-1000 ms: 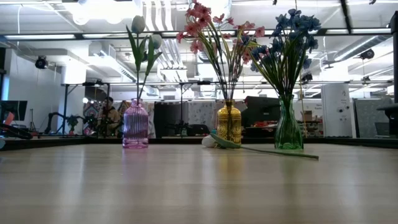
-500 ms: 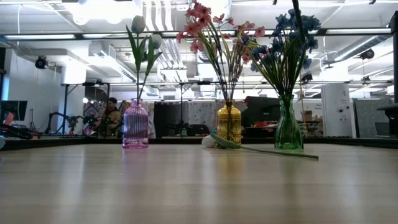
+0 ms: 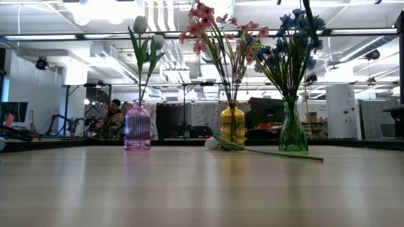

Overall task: Sort flowers into vase by color
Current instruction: Put the pink flowers into the yellow vase

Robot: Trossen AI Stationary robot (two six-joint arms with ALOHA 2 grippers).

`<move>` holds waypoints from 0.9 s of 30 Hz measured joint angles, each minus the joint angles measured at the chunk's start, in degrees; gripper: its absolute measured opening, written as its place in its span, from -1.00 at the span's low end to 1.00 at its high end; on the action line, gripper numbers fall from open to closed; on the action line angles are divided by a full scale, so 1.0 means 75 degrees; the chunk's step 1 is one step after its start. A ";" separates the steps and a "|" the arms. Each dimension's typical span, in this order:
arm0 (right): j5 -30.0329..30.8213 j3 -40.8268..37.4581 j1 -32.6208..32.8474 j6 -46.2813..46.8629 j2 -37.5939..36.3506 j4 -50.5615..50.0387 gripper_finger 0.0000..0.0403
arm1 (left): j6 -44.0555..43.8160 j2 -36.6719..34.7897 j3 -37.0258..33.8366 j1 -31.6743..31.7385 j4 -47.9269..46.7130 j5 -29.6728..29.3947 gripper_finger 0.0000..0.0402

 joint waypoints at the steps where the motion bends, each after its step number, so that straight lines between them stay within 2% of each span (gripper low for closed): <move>1: 0.0122 0.0000 0.0008 0.0036 -0.0003 -0.0023 -0.71 | -0.0002 -0.0008 0.0000 0.0000 -0.0042 -0.0018 -0.95; 7: 0.0780 0.0006 0.0160 0.0173 -0.0059 -0.0426 -0.42 | -0.0072 -0.0138 0.0000 0.0000 -0.0537 -0.0057 -0.99; 12: 0.0853 0.0006 0.0254 0.0551 -0.0168 -0.0932 -0.18 | -0.0140 -0.0427 0.0000 -0.0043 -0.1370 -0.0329 -0.99; 15: 0.1280 0.0006 0.0286 0.0684 -0.0341 -0.1466 -0.08 | -0.0134 -0.0662 0.0000 -0.0080 -0.2072 -0.0407 -0.99; 18: 0.1726 0.0006 0.0286 0.0868 -0.0506 -0.2004 -0.02 | -0.0234 -0.0899 0.0000 -0.0096 -0.2761 -0.0418 -0.99; 21: 0.1838 0.0007 0.0286 0.1099 -0.0666 -0.2368 0.01 | -0.0383 -0.1082 0.0000 -0.0098 -0.3288 -0.0498 -0.99; 27: 0.1970 0.0162 0.0251 0.1617 -0.0807 -0.3051 0.02 | -0.0442 -0.1115 0.0000 -0.0096 -0.3555 -0.0695 -0.99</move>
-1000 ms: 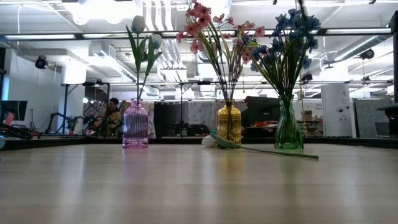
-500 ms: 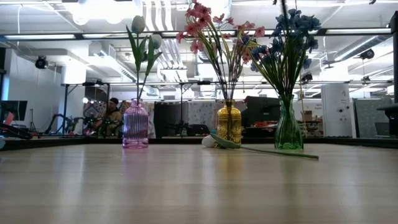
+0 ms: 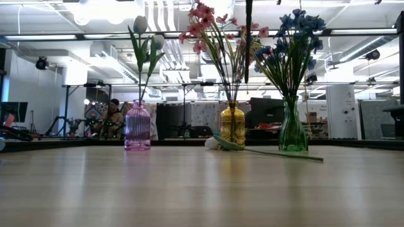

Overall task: Sort flowers into vase by color
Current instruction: Put the pink flowers into the yellow vase

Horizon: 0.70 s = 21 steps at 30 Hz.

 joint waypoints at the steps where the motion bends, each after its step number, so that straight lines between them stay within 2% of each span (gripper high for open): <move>1: 0.0005 0.0026 -0.0003 0.0058 -0.0003 -0.0109 0.02 | -0.0015 0.0000 0.0000 0.0000 0.0002 0.0000 -0.99; 13: -0.0003 0.0601 -0.0141 0.0196 0.0003 -0.1109 -0.01 | -0.0020 -0.0003 -0.0001 0.0010 -0.0019 -0.0122 -0.99; 17: -0.0049 0.0641 -0.0155 0.0250 0.0003 -0.1175 -0.19 | -0.0020 -0.0003 -0.0001 0.0009 -0.0021 -0.0122 -0.99; 21: -0.0055 0.0642 -0.0155 0.0376 0.0003 -0.1297 -0.50 | -0.0020 -0.0003 -0.0002 0.0009 -0.0021 -0.0125 -0.99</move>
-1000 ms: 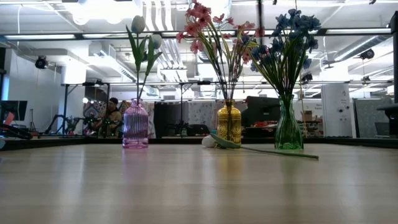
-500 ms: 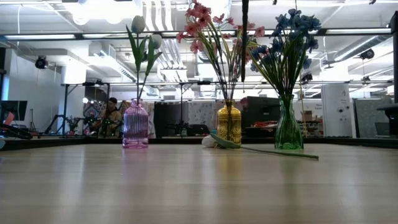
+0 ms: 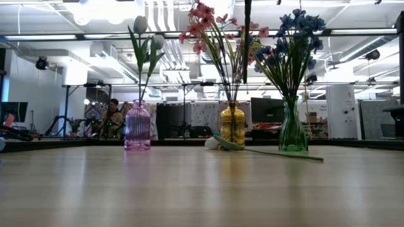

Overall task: Sort flowers into vase by color
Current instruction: Put the pink flowers into the yellow vase

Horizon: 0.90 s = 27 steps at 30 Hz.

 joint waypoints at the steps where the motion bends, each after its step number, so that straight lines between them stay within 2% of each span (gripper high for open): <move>1: 0.0000 0.0000 0.0000 0.0009 0.0000 -0.0018 -0.59 | 0.0000 0.0000 -0.0001 0.0000 0.0000 0.0000 -0.99; 4: -0.0003 0.0000 0.0000 0.0053 0.0003 -0.0040 -0.82 | 0.0003 0.0000 -0.0001 0.0000 0.0000 -0.0005 -0.99; 6: -0.0003 0.0000 0.0000 0.0046 0.0003 -0.0044 -0.91 | 0.0012 0.0000 -0.0001 0.0000 -0.0001 -0.0007 -0.99; 11: -0.0003 0.0000 0.0000 0.0048 -0.0002 -0.0043 -0.89 | 0.0000 -0.0013 -0.0001 -0.0006 -0.0010 0.0000 -0.91; 16: 0.0059 0.0000 0.0000 -0.0021 -0.0220 -0.0224 -0.89 | 0.0000 -0.0275 -0.0004 -0.0003 -0.0276 0.0000 -0.63; 22: 0.0607 0.0000 -0.0175 -0.0332 -0.0952 -0.1119 -0.89 | 0.0000 -0.0851 -0.0004 0.0000 -0.1982 0.0003 -0.32; 27: 0.0851 0.0000 -0.0749 -0.0662 -0.1440 -0.1429 -0.89 | -0.0071 -0.1408 -0.0004 0.0000 -0.3573 -0.0036 -0.21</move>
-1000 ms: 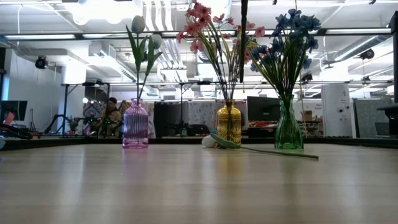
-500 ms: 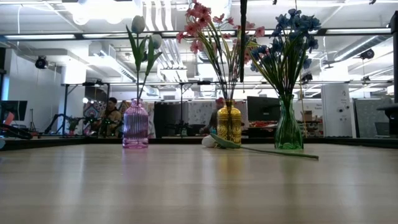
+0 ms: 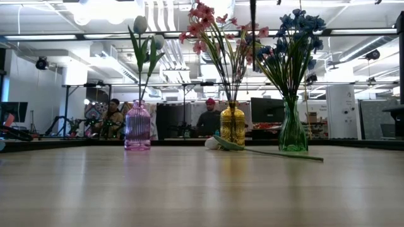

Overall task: Sort flowers into vase by color
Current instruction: Put the pink flowers into the yellow vase

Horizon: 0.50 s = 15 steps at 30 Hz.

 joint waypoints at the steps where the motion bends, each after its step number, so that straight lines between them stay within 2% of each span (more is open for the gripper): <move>1: 0.0002 0.0000 -0.0160 -0.0118 -0.0053 0.0001 -0.89 | 0.0006 -0.0080 0.0000 0.0000 -0.0271 -0.0137 -0.21; 5: -0.0067 0.0000 -0.0981 -0.0352 -0.0086 0.0201 -0.89 | 0.0056 -0.0365 0.0000 -0.0003 -0.1345 -0.1204 -0.20; 7: -0.0379 0.0000 -0.1452 -0.0257 -0.0046 0.0392 -0.89 | 0.0094 -0.0455 -0.0008 0.0017 -0.1881 -0.1673 -0.20; 9: -0.0682 0.0000 -0.1845 -0.0072 0.0003 0.0458 -0.89 | 0.0257 -0.0593 -0.0073 0.0059 -0.2210 -0.1747 -0.20; 12: -0.0744 0.0000 -0.2275 0.0061 0.0053 0.0469 -0.89 | 0.0440 -0.0851 -0.0229 0.0168 -0.2262 -0.1143 -0.20; 15: -0.0739 0.0000 -0.2468 0.0113 0.0040 0.0712 -0.89 | 0.0091 -0.1073 -0.0486 0.0239 -0.1895 0.0128 -0.20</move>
